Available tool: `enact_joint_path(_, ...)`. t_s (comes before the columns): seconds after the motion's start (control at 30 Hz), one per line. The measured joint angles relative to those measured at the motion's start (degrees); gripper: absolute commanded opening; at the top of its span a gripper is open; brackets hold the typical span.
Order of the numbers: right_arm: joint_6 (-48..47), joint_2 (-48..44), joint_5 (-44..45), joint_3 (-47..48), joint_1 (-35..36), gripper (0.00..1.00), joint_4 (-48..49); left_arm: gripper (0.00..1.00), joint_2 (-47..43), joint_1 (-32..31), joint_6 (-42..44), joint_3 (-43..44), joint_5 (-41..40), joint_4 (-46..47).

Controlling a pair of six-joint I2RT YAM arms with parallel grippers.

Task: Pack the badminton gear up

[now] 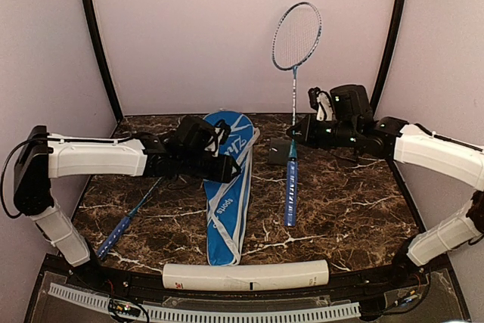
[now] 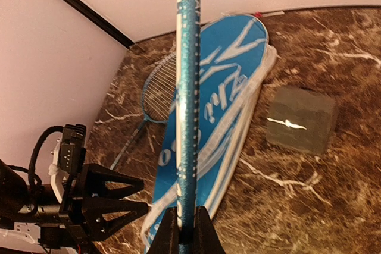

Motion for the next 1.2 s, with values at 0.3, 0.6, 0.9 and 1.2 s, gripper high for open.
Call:
enact_joint_path(0.3,-0.5,-6.8,-1.2,-6.8,-3.5,0.00,-8.9,0.37,15.2,-2.3,0.3,8.4,-1.8,-4.3)
enact_joint_path(0.6,1.0,-8.7,-3.0,-9.7,-3.6,0.00,-7.3,0.27,26.0,-2.2,2.5,14.7,-4.2,-6.4)
enact_joint_path(0.9,2.3,-8.8,-3.7,-11.3,-3.8,0.00,-6.5,0.35,27.8,-2.2,4.3,16.8,-7.3,-7.9)
enact_joint_path(1.2,3.3,-9.1,-4.0,-11.4,-3.8,0.00,-5.6,0.08,28.1,-1.8,3.3,16.8,-7.9,-8.3)
